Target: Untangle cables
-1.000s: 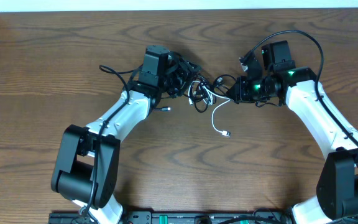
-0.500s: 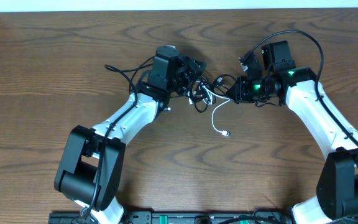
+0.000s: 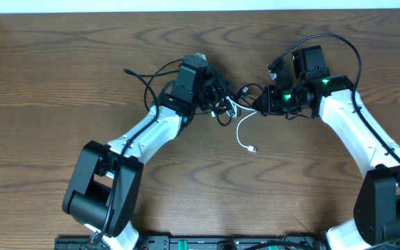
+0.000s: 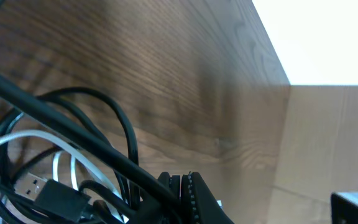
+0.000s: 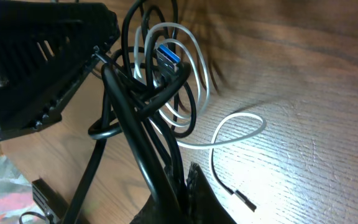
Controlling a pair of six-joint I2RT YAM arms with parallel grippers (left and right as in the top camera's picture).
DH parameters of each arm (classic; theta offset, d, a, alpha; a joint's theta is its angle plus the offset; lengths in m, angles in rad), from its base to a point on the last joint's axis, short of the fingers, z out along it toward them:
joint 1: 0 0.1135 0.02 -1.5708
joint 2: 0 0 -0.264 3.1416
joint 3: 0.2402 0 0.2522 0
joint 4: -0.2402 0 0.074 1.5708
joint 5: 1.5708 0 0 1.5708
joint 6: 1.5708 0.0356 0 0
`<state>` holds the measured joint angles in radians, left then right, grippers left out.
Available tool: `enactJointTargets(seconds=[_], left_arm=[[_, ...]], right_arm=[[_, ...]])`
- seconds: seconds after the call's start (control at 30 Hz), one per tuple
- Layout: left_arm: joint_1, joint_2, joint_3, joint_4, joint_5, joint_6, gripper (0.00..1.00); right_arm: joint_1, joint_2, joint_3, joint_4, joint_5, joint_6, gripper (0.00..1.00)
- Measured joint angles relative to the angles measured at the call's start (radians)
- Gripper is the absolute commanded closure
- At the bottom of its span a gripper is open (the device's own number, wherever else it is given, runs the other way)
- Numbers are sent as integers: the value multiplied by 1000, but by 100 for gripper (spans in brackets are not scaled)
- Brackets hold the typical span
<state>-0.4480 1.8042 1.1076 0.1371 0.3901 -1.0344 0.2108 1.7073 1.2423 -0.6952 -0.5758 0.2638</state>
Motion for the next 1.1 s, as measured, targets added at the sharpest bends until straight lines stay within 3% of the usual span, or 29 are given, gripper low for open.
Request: enactJointTargets(seconds=[0.17,0.5,0.87,1.1], left_arm=[[16,-78,0,-31,1,98,93],[154,-464,0,-110,73,148,92],[442,-696,-1,37,216,31,92],[565,-721,-1,45,308,-52,93]], right_arm=[[0,0,0,-43,45,18,99],[-32,-1,1,-121,200,126,99],[-90,-1,1,-177,265,145,99],[-101,-1,1,-181,265,146,99]])
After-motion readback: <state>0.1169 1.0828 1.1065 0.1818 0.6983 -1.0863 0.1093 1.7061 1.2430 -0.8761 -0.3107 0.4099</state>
